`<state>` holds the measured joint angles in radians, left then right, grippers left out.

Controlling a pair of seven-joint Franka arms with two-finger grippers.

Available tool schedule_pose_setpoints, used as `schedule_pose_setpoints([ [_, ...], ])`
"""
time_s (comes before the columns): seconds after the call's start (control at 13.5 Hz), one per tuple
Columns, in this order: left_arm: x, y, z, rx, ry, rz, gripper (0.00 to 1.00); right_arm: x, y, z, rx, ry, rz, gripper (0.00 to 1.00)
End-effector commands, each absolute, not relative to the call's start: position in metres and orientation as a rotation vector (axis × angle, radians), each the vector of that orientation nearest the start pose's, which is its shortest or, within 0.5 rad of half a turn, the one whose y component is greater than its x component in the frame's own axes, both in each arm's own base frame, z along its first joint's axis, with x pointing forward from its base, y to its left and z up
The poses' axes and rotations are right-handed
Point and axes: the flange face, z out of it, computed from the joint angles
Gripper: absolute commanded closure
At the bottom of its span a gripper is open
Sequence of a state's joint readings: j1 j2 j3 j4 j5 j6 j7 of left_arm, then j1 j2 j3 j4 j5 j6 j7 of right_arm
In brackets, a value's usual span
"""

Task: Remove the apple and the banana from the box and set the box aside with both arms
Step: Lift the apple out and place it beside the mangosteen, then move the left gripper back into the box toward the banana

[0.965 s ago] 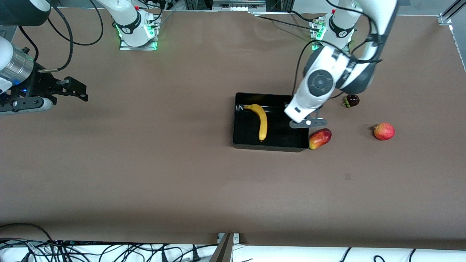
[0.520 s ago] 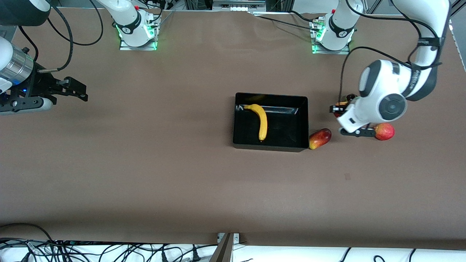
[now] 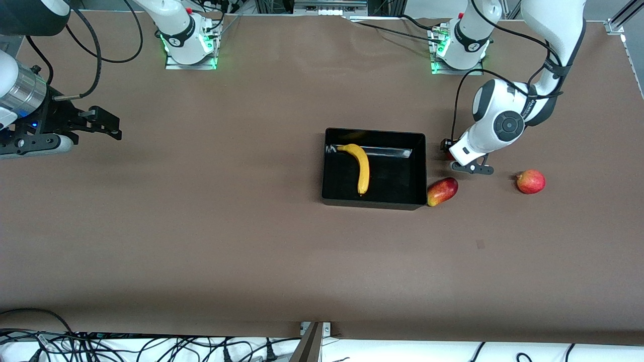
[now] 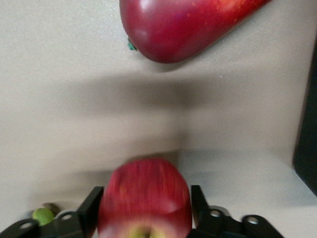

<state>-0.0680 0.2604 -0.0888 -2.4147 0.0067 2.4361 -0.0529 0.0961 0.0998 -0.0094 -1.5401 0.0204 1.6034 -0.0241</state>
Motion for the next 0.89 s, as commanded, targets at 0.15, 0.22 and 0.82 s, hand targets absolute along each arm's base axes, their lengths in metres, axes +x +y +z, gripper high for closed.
schedule_pose_setpoints([
  [0.15, 0.477, -0.092, 0.244, -3.11, 0.211, 0.256, 0.0, 0.584, 0.054, 0.589, -3.126, -0.172, 0.046, 0.0],
  [0.22, 0.491, -0.098, 0.271, -3.109, 0.205, 0.239, 0.0, 0.584, 0.054, 0.589, -3.126, -0.172, 0.046, 0.0],
  [0.82, 0.554, -0.302, 0.32, -3.164, 0.044, 0.36, 0.0, 0.584, 0.054, 0.589, -3.126, -0.172, 0.046, 0.0],
])
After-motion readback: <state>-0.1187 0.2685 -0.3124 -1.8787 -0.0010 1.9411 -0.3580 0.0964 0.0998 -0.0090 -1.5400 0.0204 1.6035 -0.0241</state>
